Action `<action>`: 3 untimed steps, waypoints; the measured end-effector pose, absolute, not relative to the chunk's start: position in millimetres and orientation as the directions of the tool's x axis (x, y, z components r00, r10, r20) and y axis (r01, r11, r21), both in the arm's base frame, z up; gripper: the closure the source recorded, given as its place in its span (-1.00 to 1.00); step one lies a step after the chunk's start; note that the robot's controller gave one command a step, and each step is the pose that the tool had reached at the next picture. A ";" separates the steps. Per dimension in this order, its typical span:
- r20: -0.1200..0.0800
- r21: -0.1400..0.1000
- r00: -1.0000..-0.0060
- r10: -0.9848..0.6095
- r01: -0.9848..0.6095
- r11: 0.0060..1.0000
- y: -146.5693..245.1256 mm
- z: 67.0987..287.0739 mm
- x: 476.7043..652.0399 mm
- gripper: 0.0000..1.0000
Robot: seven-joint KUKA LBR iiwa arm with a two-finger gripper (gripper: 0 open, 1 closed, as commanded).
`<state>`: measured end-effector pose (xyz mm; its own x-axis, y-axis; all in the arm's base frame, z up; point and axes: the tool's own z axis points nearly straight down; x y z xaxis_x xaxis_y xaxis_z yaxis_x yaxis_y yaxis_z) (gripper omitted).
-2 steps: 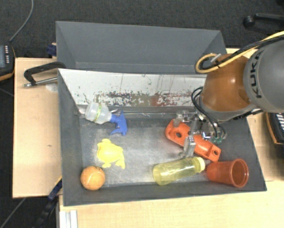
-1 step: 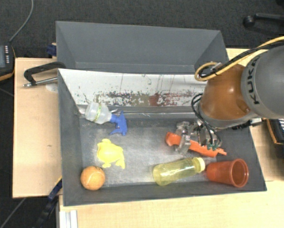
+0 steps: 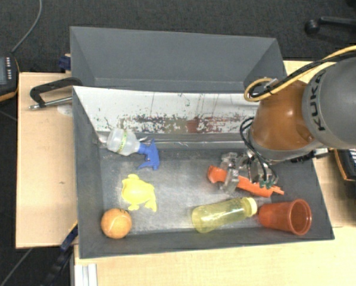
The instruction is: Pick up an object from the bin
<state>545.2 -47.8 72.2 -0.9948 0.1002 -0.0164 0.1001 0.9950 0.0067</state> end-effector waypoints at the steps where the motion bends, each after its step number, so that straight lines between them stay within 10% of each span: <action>1: -0.011 0.006 -0.994 0.107 0.107 0.994 -45.9 126.6 540.7 1.00; 3: -0.014 0.007 -0.994 0.109 0.109 0.994 -47.4 159.6 546.6 1.00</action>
Offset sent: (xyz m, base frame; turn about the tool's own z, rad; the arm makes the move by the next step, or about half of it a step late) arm 0.0042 -0.0093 0.0179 0.0408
